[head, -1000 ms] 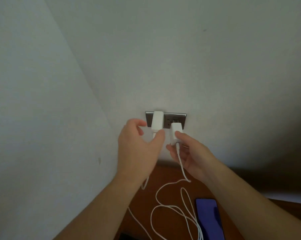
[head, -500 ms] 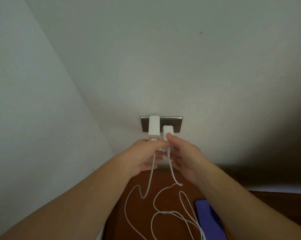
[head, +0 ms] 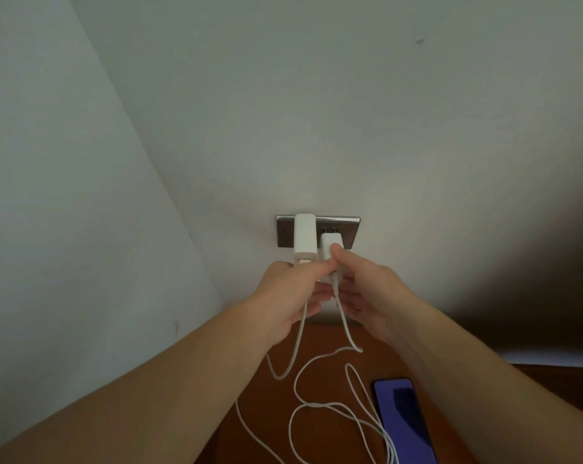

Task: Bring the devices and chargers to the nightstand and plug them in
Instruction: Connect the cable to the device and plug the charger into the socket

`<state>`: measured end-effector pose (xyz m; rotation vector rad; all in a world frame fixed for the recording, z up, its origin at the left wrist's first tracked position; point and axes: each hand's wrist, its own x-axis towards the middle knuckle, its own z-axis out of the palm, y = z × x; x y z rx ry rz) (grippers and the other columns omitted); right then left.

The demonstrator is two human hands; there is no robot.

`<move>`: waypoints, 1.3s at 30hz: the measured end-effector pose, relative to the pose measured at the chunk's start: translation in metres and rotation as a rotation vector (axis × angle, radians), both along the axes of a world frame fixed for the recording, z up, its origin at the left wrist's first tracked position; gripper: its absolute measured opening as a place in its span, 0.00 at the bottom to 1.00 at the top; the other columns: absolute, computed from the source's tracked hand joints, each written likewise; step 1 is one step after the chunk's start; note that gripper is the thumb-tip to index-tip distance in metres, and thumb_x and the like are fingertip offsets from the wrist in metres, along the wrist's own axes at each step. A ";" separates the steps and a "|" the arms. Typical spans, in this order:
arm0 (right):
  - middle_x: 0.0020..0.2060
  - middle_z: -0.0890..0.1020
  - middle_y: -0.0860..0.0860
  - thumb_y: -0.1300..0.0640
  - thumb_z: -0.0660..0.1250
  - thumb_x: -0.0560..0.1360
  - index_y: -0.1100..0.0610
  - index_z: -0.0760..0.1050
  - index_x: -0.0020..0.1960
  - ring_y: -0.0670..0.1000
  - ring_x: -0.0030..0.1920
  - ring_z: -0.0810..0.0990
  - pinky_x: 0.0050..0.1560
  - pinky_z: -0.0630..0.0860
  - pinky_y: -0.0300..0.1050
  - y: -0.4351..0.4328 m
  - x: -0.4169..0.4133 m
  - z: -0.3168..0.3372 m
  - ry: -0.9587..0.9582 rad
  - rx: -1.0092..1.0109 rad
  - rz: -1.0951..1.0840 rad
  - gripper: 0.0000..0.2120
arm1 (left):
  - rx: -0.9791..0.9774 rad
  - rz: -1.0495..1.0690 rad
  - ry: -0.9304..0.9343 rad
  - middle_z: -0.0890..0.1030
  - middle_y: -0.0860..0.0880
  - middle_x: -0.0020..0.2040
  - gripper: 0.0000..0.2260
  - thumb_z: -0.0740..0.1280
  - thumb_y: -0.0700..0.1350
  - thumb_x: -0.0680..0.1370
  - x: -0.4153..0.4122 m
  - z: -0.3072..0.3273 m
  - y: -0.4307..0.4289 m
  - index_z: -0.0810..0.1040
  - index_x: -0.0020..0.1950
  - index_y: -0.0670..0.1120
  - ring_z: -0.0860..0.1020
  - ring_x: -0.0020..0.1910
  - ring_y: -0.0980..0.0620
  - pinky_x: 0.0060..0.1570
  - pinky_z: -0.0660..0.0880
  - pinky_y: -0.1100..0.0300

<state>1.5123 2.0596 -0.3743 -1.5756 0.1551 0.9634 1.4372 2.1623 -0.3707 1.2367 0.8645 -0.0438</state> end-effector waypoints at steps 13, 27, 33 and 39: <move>0.50 0.84 0.55 0.44 0.69 0.74 0.59 0.79 0.56 0.54 0.53 0.81 0.58 0.75 0.52 0.010 -0.011 -0.003 0.002 -0.016 -0.065 0.20 | 0.108 0.109 -0.039 0.81 0.47 0.54 0.22 0.74 0.52 0.72 0.000 -0.012 -0.009 0.73 0.63 0.49 0.81 0.51 0.48 0.56 0.78 0.49; 0.45 0.84 0.59 0.49 0.73 0.72 0.61 0.78 0.53 0.57 0.44 0.83 0.47 0.81 0.50 0.023 -0.004 0.007 0.090 0.019 -0.216 0.17 | 0.237 0.193 -0.008 0.82 0.48 0.48 0.17 0.72 0.56 0.72 0.004 -0.015 -0.017 0.77 0.54 0.48 0.82 0.45 0.50 0.49 0.80 0.52; 0.47 0.85 0.58 0.48 0.73 0.72 0.61 0.79 0.54 0.58 0.47 0.84 0.51 0.81 0.55 0.019 -0.006 0.002 0.086 0.015 -0.156 0.18 | 0.251 0.163 -0.053 0.82 0.50 0.46 0.13 0.70 0.57 0.74 0.001 -0.020 -0.020 0.78 0.53 0.50 0.81 0.43 0.53 0.37 0.74 0.62; 0.44 0.85 0.57 0.47 0.74 0.71 0.59 0.79 0.52 0.56 0.43 0.84 0.41 0.81 0.49 0.014 -0.001 0.001 0.094 -0.001 -0.116 0.18 | 0.207 0.189 0.017 0.81 0.46 0.54 0.22 0.71 0.57 0.73 0.004 -0.018 -0.023 0.74 0.62 0.47 0.81 0.47 0.50 0.44 0.78 0.58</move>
